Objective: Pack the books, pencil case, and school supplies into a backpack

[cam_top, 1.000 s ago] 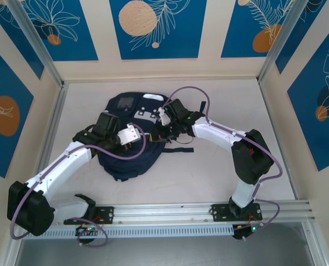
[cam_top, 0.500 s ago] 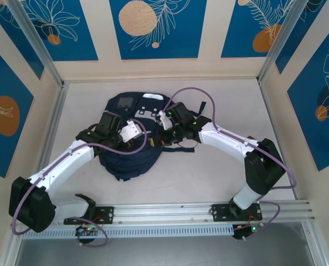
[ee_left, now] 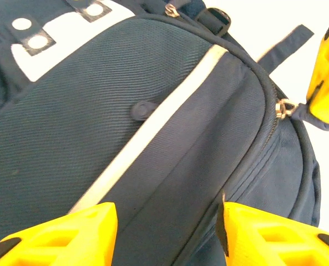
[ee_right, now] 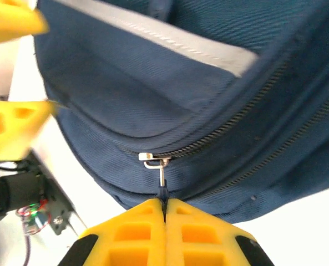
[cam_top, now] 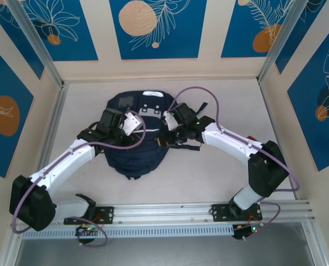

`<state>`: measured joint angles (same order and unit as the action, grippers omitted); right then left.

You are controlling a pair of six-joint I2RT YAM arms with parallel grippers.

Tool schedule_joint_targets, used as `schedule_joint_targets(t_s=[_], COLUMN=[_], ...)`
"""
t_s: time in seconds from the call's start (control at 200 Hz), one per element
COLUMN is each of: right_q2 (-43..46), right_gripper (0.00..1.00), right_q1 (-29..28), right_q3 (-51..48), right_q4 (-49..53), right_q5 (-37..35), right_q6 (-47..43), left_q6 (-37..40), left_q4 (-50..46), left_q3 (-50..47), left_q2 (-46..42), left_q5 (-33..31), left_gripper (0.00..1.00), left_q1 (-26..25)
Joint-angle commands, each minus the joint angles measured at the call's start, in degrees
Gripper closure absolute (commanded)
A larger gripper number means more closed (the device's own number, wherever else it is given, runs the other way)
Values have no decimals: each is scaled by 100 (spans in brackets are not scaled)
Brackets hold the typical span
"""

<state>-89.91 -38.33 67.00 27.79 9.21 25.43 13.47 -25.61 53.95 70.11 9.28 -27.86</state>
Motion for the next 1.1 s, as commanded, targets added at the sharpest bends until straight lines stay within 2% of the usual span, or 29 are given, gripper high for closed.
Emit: schedule_joint_targets(t_s=[0.0,0.12,0.205,0.275,0.33,0.425,0.555,0.665,0.825,0.935,1.095], right_q2=[101,29,-25,-44,-29,38,157,176,208,258,350], right_gripper=[100,100,100,100,100,100,100,100,100,100,100], right_q1=[375,715,903,975,976,913,714,577,443,336,50], right_q3=[-20,115,210,261,270,218,38,-34,-21,-38,-90], right_q4=[349,426,472,498,530,567,570,600,648,683,839], right_q5=[-851,-1077,-1112,-986,-857,-675,-757,-825,-869,-861,-921], right_q6=[-393,-533,-633,-751,-869,-1053,-1304,-1345,-1357,-1356,-1348], left_q6=[-440,-1006,-1950,-2761,-3417,-4296,-5379,-5911,-6239,-6400,-6843], left_q4=[230,313,219,-97,-372,-481,543,849,1047,1308,1695], left_q3=[44,-107,-166,-119,-59,-168,-811,-966,-992,-1068,-1150], left_q2=[-441,-728,-832,-770,-630,-351,-169,44,333,502,551], left_q5=[-436,-826,-1627,-1906,-1779,-1190,-50,88,269,434,575], left_gripper=[46,38,24,22,22,23,24,30,44,62,77], left_q1=[128,235,325,560,770,995,1067,1062,1054,1044,1002])
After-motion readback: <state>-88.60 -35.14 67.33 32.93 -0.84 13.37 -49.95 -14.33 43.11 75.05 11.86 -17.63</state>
